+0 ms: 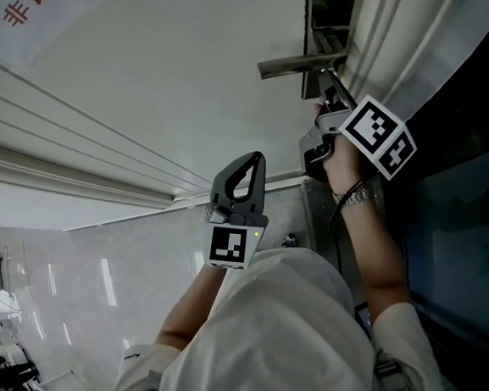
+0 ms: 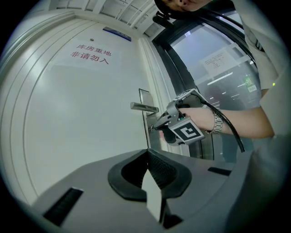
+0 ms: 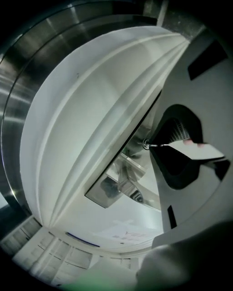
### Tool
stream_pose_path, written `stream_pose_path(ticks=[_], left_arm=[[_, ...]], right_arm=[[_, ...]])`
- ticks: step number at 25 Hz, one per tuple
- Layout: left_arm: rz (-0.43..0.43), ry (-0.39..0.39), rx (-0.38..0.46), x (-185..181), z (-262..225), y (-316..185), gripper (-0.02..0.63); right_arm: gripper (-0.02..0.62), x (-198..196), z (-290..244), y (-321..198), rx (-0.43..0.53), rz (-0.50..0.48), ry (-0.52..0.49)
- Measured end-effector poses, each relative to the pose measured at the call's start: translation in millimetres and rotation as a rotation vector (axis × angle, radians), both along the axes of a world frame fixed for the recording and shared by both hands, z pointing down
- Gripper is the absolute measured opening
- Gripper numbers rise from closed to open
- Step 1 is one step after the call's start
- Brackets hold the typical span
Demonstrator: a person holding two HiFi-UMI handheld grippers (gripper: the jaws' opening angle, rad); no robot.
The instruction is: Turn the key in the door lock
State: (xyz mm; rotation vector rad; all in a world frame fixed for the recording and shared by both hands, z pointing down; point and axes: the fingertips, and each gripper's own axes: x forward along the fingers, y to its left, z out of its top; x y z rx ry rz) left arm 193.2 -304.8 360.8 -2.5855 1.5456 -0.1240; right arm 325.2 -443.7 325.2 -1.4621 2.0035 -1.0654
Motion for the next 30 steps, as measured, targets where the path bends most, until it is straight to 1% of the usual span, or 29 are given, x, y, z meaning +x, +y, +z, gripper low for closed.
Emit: stream_pose_path(ticks=[3, 12, 18, 23, 26, 29, 30], left_arm=[[-0.005, -0.004, 0.007, 3.0, -0.2, -0.2, 0.008], [-0.040, 0.021, 0.000, -0.4, -1.5, -1.5, 0.008], [-0.061, 0.019, 0.001, -4.2, -2.1, -1.6, 0.008], [-0.065, 0.005, 0.005, -3.0, -1.3, -1.6, 0.008], [-0.064, 0.011, 0.016, -1.3, -3.6, -2.1, 0.008], [-0.073, 0.019, 0.006, -1.3, -2.8, -3.0, 0.008], [-0.076, 0.022, 0.004, -0.8, -2.8, -3.0, 0.008]], right_arm=[[0.011, 0.5, 0.5, -0.3, -0.023, -0.003, -0.096], [0.014, 1.1, 1.8, 0.4, -0.061, 0.020, -0.282], [0.020, 0.5, 3.4, 1.2, -0.112, 0.008, -0.492], [0.019, 4.0, 9.4, -1.3, -0.163, -0.011, -0.700], [0.020, 3.8, 10.0, -1.2, -0.167, -0.013, -0.734], [0.021, 2.5, 9.0, -1.1, -0.176, -0.020, -0.786], [0.021, 2.8, 9.1, -1.7, -0.168, -0.024, -0.788]])
